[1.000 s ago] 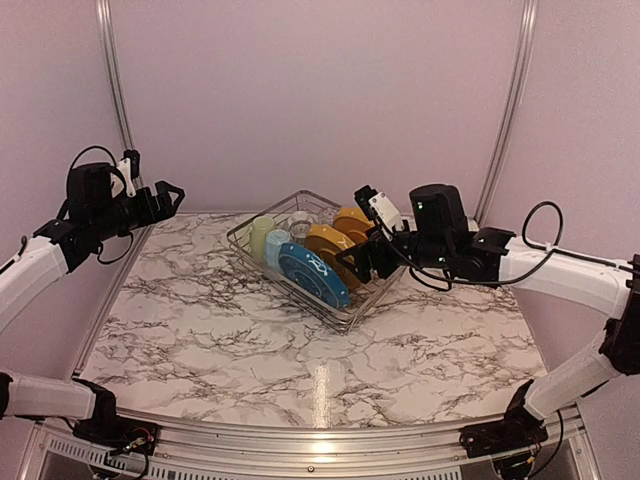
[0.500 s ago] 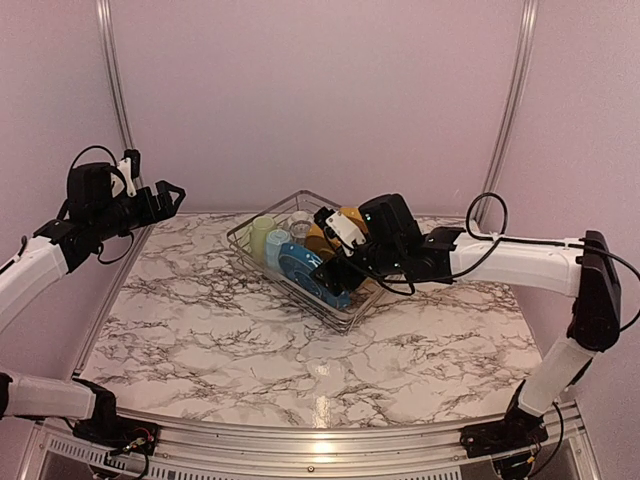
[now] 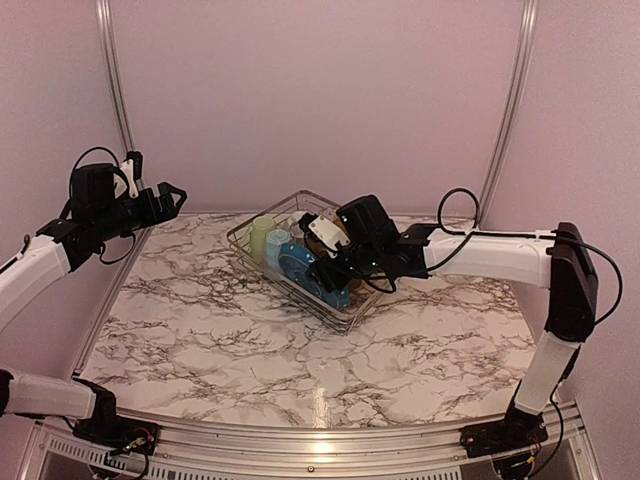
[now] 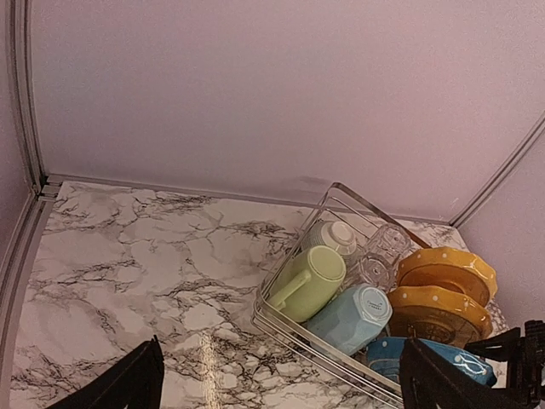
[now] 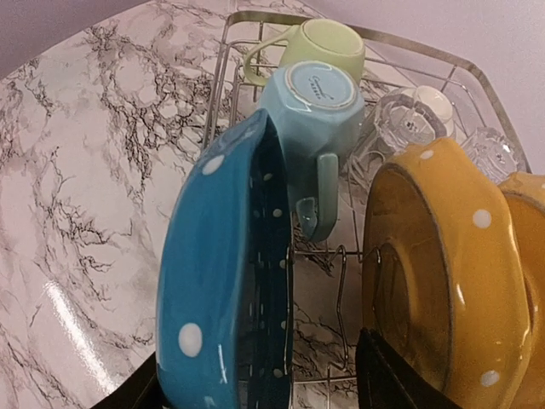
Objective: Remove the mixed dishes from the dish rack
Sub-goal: Grab the plate from the dish rack.
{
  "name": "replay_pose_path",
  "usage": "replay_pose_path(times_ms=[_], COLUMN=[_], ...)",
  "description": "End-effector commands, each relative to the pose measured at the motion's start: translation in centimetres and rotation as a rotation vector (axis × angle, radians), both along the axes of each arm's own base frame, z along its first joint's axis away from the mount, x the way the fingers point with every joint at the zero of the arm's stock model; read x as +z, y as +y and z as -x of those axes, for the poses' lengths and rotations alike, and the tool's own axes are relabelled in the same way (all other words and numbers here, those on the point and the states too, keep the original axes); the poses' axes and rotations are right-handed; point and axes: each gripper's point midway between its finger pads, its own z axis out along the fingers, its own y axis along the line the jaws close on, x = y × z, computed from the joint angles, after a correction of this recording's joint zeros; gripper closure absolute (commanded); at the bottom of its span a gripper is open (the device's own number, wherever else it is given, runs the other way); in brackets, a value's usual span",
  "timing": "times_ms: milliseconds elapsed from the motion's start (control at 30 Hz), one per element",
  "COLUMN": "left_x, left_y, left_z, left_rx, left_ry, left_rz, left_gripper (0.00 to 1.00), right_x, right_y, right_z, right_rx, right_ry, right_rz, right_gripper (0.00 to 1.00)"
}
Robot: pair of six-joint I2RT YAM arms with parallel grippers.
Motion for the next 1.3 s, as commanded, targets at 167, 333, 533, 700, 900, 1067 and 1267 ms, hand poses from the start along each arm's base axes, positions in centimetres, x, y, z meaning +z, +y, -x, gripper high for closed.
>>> replay_pose_path(times_ms=[167,333,533,700,900,1067,1267], left_x=[0.2,0.0,0.0,0.1,0.0,-0.1,-0.1], left_y=[0.0,-0.2,-0.3,-0.3,-0.3,-0.4,-0.5], left_z=[-0.3,-0.4,-0.4,-0.4,-0.4,-0.4,-0.4], left_rx=[0.006,0.0,-0.007,-0.006,-0.008,-0.011,-0.014], left_ry=[-0.001,0.005,0.006,0.005,0.008,0.011,0.014], left_rz=[-0.001,0.005,0.006,0.006,0.007,0.007,0.007], left_gripper=[0.01,0.01,0.01,0.01,0.01,0.01,0.01], right_x=[0.2,0.4,0.7,0.2,0.0,0.3,1.0], right_y=[1.4,1.6,2.0,2.1,2.4,2.7,3.0], right_z=[0.0,0.0,0.2,0.1,-0.2,-0.3,0.1], right_rx=[0.018,0.031,0.06,0.058,0.063,0.078,0.112], right_ry=[-0.033,-0.032,-0.023,-0.015,-0.011,-0.031,-0.029], right_rz=[0.046,0.058,0.056,0.072,0.08,0.086,0.077], right_gripper=[0.38,0.42,0.58,0.63,0.62,0.72,0.8])
